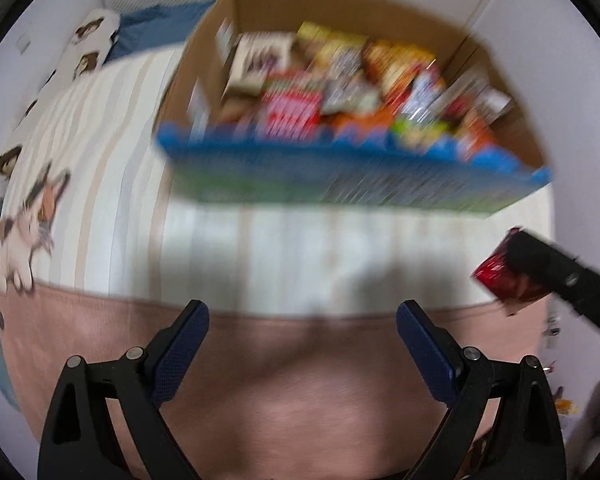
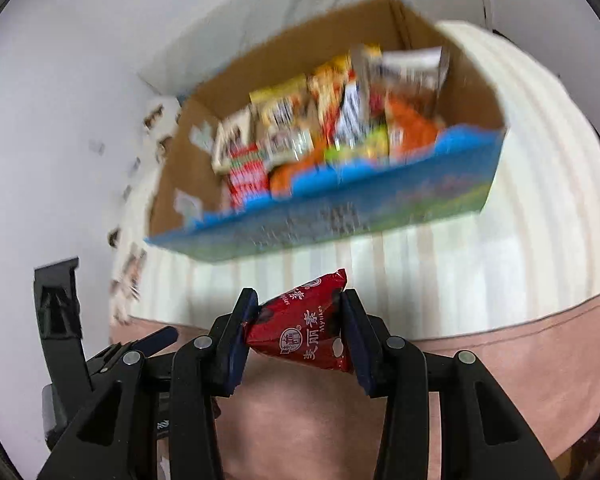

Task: Organize snacks
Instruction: 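Lower the red candy into the box and open the right tool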

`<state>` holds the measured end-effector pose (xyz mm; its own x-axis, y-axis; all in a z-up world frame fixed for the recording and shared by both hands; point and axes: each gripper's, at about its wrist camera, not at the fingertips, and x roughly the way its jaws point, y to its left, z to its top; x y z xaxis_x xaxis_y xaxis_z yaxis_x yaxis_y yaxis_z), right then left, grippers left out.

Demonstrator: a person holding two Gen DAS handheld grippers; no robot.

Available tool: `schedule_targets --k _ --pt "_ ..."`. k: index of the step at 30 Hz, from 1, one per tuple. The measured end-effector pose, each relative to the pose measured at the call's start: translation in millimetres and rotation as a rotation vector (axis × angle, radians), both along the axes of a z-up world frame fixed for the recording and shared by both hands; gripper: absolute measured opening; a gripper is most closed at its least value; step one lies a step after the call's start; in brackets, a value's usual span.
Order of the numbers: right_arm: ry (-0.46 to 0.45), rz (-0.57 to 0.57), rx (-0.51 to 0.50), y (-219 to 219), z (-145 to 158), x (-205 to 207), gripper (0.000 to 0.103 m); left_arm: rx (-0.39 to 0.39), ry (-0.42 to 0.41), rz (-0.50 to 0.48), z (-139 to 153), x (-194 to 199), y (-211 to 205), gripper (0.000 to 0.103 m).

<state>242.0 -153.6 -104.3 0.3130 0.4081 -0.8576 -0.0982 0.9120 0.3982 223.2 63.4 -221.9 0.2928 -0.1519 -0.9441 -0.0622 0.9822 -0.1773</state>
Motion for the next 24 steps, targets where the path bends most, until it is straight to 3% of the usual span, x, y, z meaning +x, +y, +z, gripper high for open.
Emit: schedule_targets --k 5,10,14,20,23,24 --pt "-0.094 0.004 0.010 -17 53 29 0.046 -0.010 -0.097 -0.019 56 32 -2 0.096" --pt "-0.148 0.014 -0.023 -6 73 66 0.046 0.018 -0.137 -0.026 81 75 9 0.096" --pt "-0.136 0.017 -0.039 -5 73 92 0.046 0.047 -0.117 -0.023 70 112 16 0.096" --pt "-0.021 0.050 -0.054 11 32 126 0.046 0.053 -0.030 -0.010 31 139 25 0.096" --pt "0.054 0.048 -0.062 13 6 133 0.051 0.049 0.008 -0.004 12 145 28 0.096" --pt "0.068 0.045 -0.071 12 1 134 0.057 0.046 0.019 0.000 7 145 29 0.096"
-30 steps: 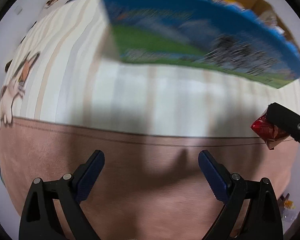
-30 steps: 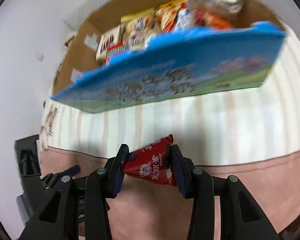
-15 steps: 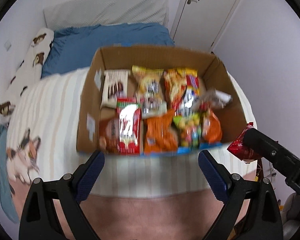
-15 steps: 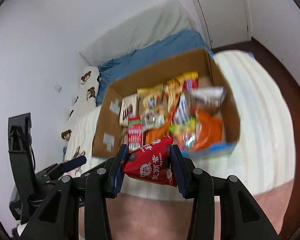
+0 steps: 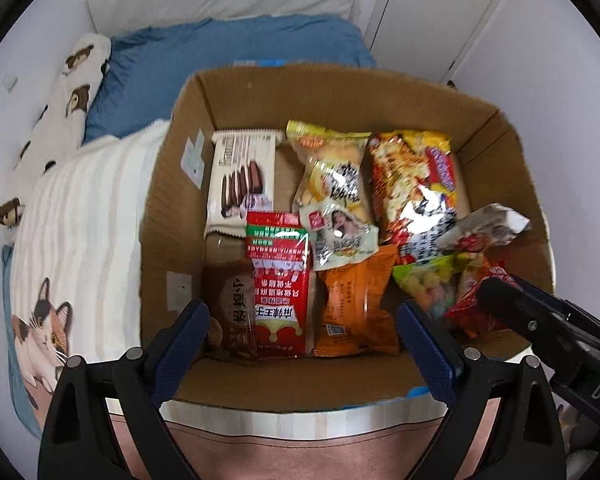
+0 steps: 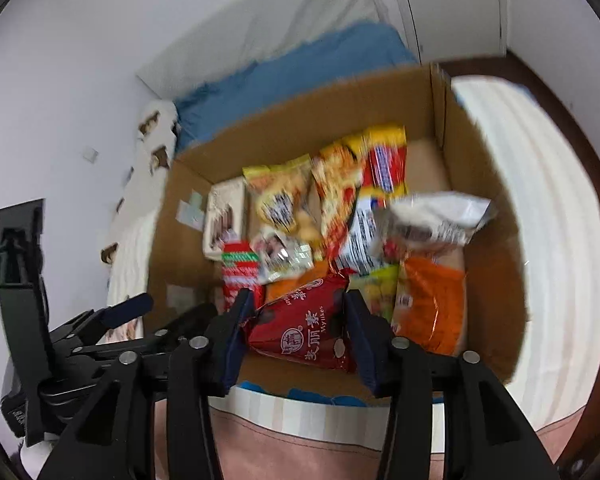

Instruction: Organize snacks

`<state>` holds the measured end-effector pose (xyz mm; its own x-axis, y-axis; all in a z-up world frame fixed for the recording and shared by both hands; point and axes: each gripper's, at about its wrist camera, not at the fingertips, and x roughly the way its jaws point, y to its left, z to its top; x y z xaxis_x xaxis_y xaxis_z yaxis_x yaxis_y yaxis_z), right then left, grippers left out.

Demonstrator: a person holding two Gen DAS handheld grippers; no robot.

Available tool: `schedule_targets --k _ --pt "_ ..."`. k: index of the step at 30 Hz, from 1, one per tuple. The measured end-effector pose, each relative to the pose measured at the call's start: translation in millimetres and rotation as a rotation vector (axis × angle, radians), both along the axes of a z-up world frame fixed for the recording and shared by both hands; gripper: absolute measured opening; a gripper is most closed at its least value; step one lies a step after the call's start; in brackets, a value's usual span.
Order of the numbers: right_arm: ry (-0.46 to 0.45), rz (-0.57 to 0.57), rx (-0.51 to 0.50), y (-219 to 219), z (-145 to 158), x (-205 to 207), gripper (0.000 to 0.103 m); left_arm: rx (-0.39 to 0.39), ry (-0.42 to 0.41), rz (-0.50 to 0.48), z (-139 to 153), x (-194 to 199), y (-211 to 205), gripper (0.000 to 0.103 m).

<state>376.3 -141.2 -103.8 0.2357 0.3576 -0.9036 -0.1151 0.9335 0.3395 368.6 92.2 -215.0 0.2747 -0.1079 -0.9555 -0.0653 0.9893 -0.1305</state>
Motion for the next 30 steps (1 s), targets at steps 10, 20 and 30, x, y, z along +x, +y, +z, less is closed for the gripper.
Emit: schedule_targets --k 10,20,30 --pt "-0.039 -0.006 -0.218 -11 -1 1 0.096 0.006 0.028 0.011 -14 -1 5 0.096" --pt "-0.077 -0.016 -0.281 -17 12 -8 0.099 0.017 -0.021 0.020 10 -7 3 0.096" --pt "-0.213 -0.042 -0.258 -25 68 -60 0.100 0.058 -0.206 0.030 75 -64 -7 0.096"
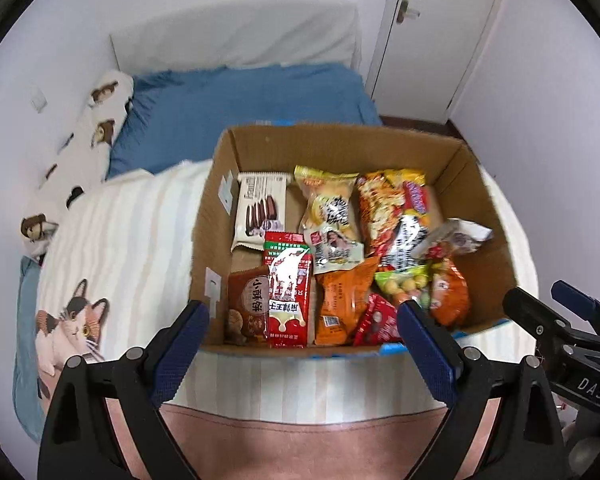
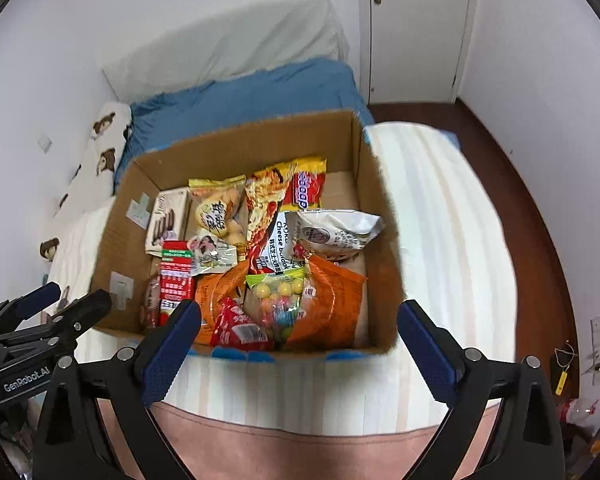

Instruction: Organize snacks

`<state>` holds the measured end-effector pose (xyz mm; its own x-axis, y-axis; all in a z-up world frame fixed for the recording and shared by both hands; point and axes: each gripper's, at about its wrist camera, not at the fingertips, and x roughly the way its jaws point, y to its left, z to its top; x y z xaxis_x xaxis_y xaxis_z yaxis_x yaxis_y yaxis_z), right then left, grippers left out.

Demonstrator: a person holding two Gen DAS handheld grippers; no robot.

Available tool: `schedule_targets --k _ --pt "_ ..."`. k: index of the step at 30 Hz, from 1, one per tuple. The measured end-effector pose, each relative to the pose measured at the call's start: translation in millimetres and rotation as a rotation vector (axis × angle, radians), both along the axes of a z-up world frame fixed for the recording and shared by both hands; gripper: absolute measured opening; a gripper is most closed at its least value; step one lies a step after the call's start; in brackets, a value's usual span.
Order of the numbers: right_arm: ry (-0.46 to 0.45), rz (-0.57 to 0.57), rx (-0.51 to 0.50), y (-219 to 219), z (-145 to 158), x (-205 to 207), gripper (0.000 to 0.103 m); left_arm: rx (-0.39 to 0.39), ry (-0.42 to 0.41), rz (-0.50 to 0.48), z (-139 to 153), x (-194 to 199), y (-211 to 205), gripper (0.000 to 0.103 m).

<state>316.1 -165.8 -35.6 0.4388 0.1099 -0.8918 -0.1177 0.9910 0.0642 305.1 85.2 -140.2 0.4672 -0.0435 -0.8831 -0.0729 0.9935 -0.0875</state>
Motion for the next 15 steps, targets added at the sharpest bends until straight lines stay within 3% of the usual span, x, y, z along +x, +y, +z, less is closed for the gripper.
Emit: schedule_targets --k 15 --pt "-0.190 0.072 0.029 -9 105 -121 0.101 0.042 -0.178 -0.012 83 -110 -23 0.096"
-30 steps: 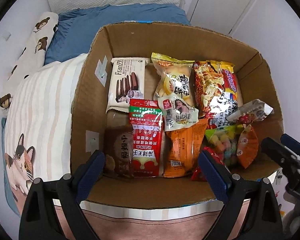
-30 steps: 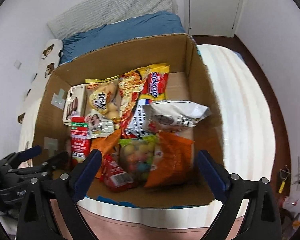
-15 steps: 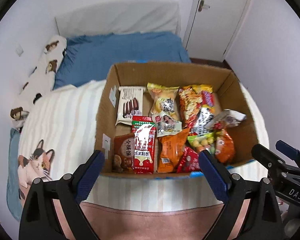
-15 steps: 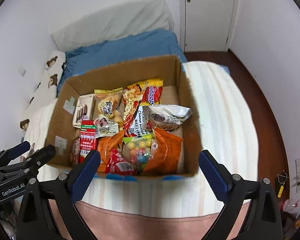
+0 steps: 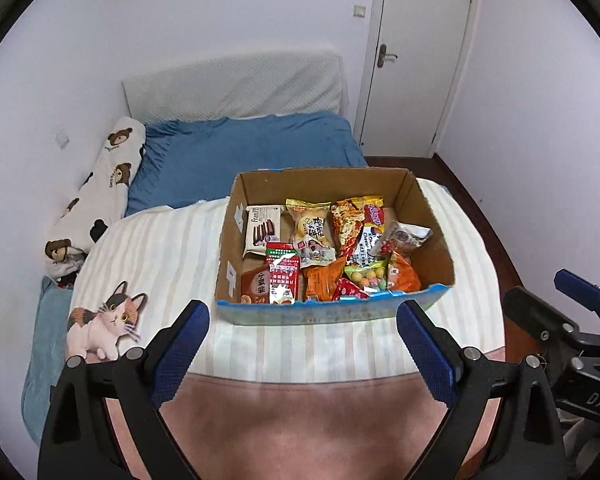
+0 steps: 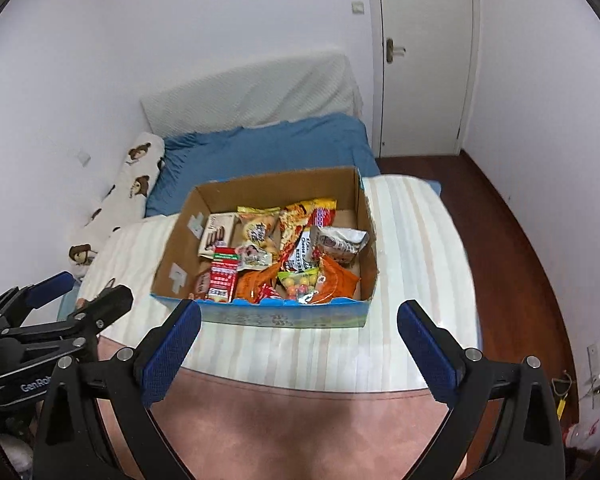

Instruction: Organize snacks

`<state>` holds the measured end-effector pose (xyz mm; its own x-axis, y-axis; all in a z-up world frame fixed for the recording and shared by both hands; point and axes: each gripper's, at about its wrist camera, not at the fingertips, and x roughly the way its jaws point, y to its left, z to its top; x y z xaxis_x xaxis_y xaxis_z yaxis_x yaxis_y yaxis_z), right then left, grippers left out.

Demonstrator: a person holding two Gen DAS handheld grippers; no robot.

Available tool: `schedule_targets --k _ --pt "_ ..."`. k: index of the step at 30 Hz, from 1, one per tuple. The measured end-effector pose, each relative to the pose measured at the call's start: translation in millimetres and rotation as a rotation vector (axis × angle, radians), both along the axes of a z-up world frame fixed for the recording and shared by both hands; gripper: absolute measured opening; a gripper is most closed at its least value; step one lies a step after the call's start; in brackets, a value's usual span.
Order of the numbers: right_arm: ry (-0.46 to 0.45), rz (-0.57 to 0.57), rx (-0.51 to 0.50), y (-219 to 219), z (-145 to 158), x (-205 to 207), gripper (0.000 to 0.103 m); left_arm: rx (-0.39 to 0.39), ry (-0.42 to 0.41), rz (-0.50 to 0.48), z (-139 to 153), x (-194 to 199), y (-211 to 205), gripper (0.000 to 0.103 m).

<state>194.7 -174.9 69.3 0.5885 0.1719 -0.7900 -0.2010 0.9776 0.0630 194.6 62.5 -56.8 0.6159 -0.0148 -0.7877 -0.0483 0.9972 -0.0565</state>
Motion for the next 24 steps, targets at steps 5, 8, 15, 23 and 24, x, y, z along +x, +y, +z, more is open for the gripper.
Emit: schedule_targets --k 5,8,15,23,24 --pt "-0.050 0.000 0.012 -5 28 -35 0.101 0.012 -0.031 0.009 16 -31 0 0.096" --pt "-0.074 -0.001 0.017 -7 42 -56 0.101 0.019 -0.051 0.018 27 -49 0 0.096" --pt "-0.123 0.005 0.025 -7 70 -98 0.103 0.027 -0.105 0.031 52 -86 -2 0.096" --pt "-0.156 0.017 0.020 -5 85 -127 0.103 0.028 -0.145 0.035 67 -106 1 0.096" --pt "-0.163 0.015 0.018 -5 86 -128 0.103 0.030 -0.146 0.033 68 -106 1 0.096"
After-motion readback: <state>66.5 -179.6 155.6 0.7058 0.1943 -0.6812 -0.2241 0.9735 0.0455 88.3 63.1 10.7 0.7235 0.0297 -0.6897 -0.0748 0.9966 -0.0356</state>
